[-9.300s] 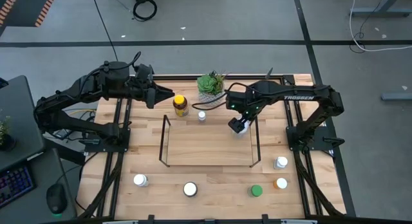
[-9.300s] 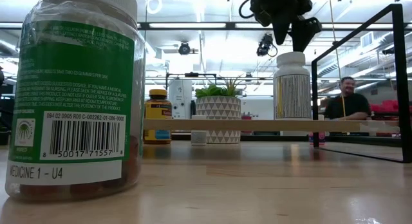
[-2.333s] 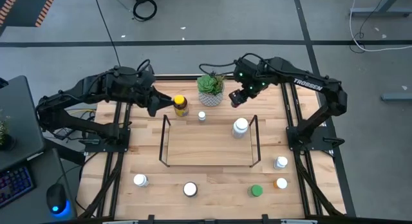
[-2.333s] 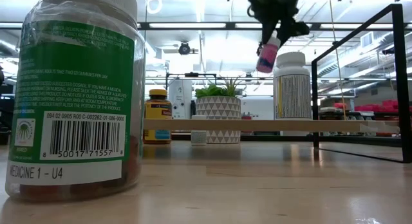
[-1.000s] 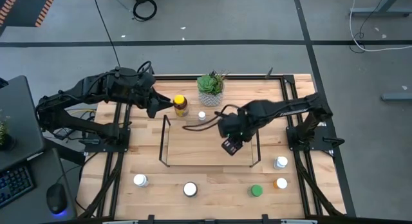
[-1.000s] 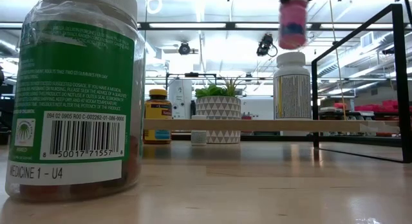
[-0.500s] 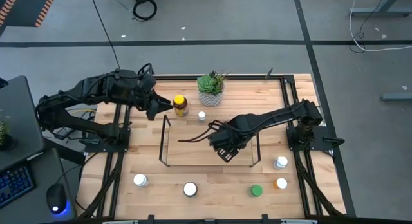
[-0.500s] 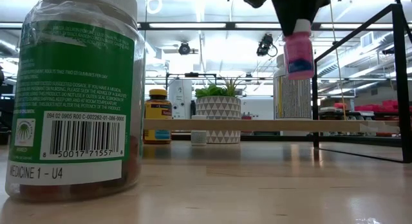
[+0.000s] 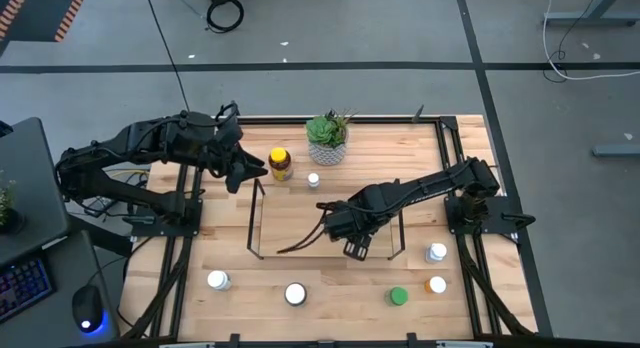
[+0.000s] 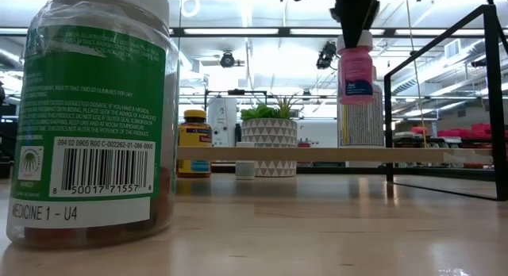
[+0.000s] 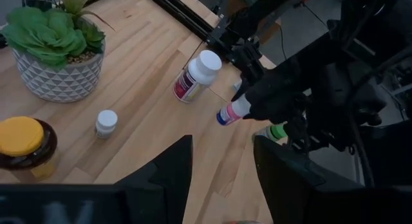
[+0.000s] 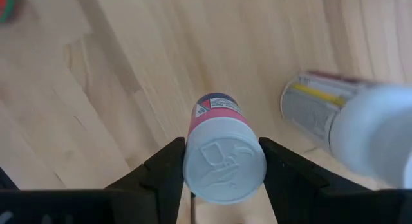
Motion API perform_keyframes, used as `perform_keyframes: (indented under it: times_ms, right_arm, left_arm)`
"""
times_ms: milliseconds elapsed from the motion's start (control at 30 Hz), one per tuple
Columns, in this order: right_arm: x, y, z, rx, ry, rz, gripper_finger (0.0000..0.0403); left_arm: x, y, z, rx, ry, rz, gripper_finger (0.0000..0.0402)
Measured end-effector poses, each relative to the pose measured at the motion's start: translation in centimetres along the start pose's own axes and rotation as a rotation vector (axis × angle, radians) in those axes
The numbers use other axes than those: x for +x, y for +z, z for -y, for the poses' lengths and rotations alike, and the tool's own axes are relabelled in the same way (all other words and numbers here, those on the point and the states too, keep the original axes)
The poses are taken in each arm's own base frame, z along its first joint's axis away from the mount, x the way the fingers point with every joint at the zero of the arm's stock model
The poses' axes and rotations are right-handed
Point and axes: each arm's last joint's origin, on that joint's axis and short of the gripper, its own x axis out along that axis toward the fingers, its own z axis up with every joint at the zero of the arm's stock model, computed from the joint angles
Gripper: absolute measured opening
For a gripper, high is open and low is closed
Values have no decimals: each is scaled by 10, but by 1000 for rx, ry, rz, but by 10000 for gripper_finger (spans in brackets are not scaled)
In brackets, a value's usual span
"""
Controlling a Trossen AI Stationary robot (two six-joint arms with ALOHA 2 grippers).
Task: Pick and place medicine bottles onto shelf by color
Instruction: Put the pink medicine bottle on the shelf
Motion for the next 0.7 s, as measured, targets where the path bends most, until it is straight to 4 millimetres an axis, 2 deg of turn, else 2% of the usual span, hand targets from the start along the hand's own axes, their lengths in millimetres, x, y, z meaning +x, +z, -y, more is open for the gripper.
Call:
perform_keyframes:
  times_ms: [400,700]
  right_arm:
    - [0,-6,-8,-277,4,4,189]
    - [27,-14,-7,-342,-18,-89,189]
  left_arm:
    - [0,-2,3,24,-9,-10,160]
    - [0,-4,5,42,13,6,147]
